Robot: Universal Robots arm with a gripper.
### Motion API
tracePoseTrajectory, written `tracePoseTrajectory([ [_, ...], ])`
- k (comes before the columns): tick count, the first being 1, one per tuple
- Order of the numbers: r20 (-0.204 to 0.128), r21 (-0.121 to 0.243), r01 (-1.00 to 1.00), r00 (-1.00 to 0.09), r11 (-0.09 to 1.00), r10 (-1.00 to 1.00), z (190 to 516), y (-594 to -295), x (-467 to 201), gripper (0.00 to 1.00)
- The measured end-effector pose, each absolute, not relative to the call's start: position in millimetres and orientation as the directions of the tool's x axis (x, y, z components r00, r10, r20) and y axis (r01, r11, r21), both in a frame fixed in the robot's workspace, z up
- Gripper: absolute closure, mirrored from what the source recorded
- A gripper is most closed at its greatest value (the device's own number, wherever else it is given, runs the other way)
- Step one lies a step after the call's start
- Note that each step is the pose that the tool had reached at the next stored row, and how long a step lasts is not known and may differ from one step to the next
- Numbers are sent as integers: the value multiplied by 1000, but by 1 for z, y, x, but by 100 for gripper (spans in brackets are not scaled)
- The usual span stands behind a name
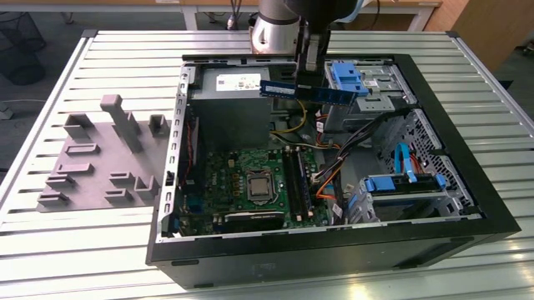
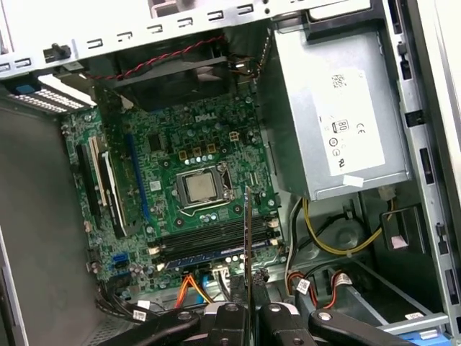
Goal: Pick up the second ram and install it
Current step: 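Insert the second ram into the second slot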
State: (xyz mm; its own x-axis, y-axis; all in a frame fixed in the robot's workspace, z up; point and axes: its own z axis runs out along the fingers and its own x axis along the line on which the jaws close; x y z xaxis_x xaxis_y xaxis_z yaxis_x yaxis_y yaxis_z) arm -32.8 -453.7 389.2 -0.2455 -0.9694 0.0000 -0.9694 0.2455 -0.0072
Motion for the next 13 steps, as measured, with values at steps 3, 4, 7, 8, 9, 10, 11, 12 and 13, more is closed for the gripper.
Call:
tracePoseTrajectory([
  [3,0,-7,-962,-272,272,-962,389,-454,-33,86],
  [4,1,-7,-960,-280,280,-960,389,-454,-33,86],
  [7,1,-7,-958,-286,286,-958,389,-454,-33,86],
  [8,1,-7,-958,-286,286,-958,389,-454,-33,86],
  [9,1,-7,-958,-286,286,-958,389,-454,-33,86],
  [10,1,-7,-958,-286,286,-958,389,-454,-33,86],
  [11,1,-7,-958,-286,286,-958,389,-454,-33,86],
  [12,1,-7,-958,-286,286,-958,389,-454,-33,86],
  [13,1,-7,-958,-288,288,-958,389,-454,-33,86],
])
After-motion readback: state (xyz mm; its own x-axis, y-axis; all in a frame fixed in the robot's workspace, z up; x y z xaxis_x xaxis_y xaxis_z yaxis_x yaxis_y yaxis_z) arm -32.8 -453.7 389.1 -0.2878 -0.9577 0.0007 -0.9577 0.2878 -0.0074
